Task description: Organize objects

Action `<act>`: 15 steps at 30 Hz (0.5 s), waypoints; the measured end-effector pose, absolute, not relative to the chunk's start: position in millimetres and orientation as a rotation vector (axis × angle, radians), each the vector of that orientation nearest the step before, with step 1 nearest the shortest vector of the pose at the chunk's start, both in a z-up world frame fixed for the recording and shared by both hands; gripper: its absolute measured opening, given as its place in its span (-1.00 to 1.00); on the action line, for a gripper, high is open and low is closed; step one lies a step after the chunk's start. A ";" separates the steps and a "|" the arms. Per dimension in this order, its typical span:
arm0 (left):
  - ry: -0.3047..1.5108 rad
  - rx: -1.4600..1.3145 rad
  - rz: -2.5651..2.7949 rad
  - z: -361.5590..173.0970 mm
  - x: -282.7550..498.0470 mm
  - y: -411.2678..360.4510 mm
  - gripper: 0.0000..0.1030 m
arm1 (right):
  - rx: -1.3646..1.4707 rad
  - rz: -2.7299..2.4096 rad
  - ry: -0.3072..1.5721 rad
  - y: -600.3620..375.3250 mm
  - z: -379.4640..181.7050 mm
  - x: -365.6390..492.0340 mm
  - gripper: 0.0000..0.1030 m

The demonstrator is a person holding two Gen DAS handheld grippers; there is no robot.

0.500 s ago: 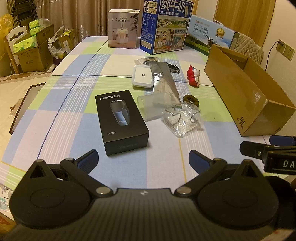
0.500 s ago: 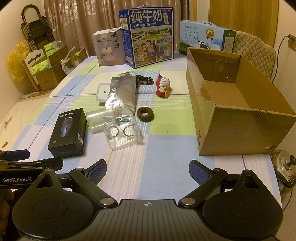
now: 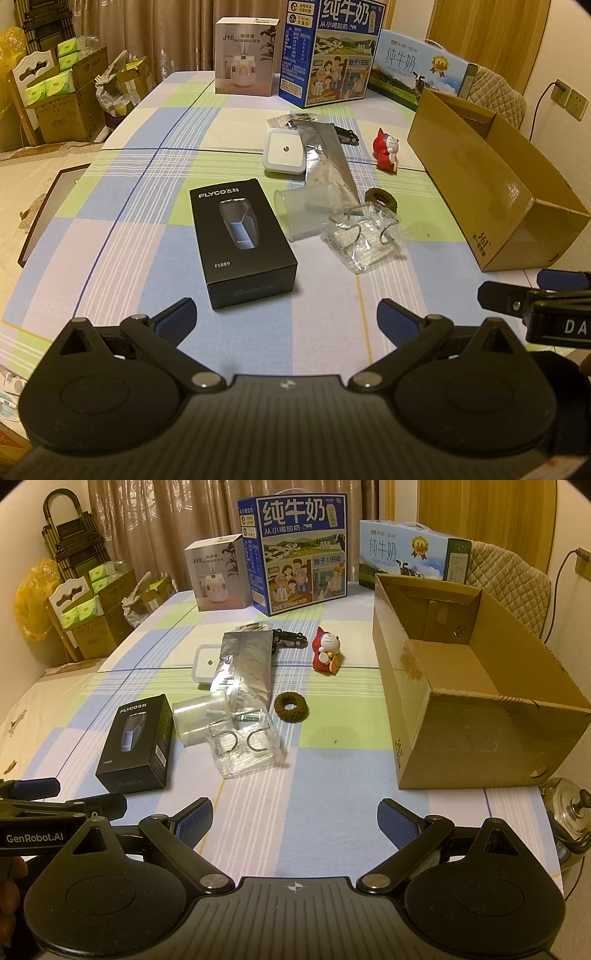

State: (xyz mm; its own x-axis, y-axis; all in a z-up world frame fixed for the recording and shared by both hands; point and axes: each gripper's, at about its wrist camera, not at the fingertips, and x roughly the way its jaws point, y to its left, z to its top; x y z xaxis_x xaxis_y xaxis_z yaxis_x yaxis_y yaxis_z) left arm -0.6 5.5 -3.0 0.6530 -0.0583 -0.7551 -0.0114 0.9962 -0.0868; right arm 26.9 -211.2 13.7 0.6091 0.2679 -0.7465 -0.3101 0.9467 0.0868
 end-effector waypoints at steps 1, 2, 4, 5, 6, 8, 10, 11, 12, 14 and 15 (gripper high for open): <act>0.860 -0.086 -0.026 -2.7 -0.5 5.3 0.98 | -0.053 0.334 0.853 -211.3 13.7 27.0 0.82; 0.860 -0.086 -0.026 -2.7 -0.5 5.4 0.98 | -0.054 0.334 0.853 -211.3 13.5 26.9 0.82; 0.860 -0.086 -0.026 -2.7 -0.4 5.3 0.98 | -0.053 0.334 0.853 -211.6 13.7 27.2 0.82; 0.860 -0.086 -0.026 -2.7 -0.4 5.4 0.98 | -0.052 0.334 0.853 -211.6 13.3 27.2 0.82; 0.860 -0.086 -0.025 -3.0 -0.4 5.5 0.98 | -0.052 0.334 0.854 -211.6 13.3 27.4 0.82; 0.860 -0.087 -0.026 -3.1 -0.6 5.8 0.98 | -0.052 0.335 0.854 -210.1 13.6 27.8 0.82; 0.860 -0.087 -0.025 -3.2 -0.3 5.7 0.98 | -0.051 0.334 0.854 -210.0 13.2 27.4 0.82; 0.861 -0.086 -0.025 -3.3 -0.2 5.7 0.98 | -0.051 0.334 0.854 -210.6 13.3 26.6 0.82; 0.861 -0.087 -0.025 -3.0 -0.3 5.7 0.98 | -0.052 0.334 0.854 -210.7 13.4 26.7 0.82; 0.861 -0.087 -0.025 -2.9 -0.2 5.6 0.98 | -0.052 0.335 0.855 -210.8 13.4 26.5 0.82; 0.861 -0.087 -0.025 -3.1 -0.2 5.8 0.98 | -0.051 0.335 0.855 -210.7 13.2 26.3 0.82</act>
State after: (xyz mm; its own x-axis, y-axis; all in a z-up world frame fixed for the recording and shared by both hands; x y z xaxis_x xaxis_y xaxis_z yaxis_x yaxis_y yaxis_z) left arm -0.2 5.8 -3.1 0.6516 -0.0575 -0.7563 -0.0130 0.9961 -0.0870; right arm 26.3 -210.7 13.2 0.6076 0.2694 -0.7472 -0.3101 0.9465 0.0891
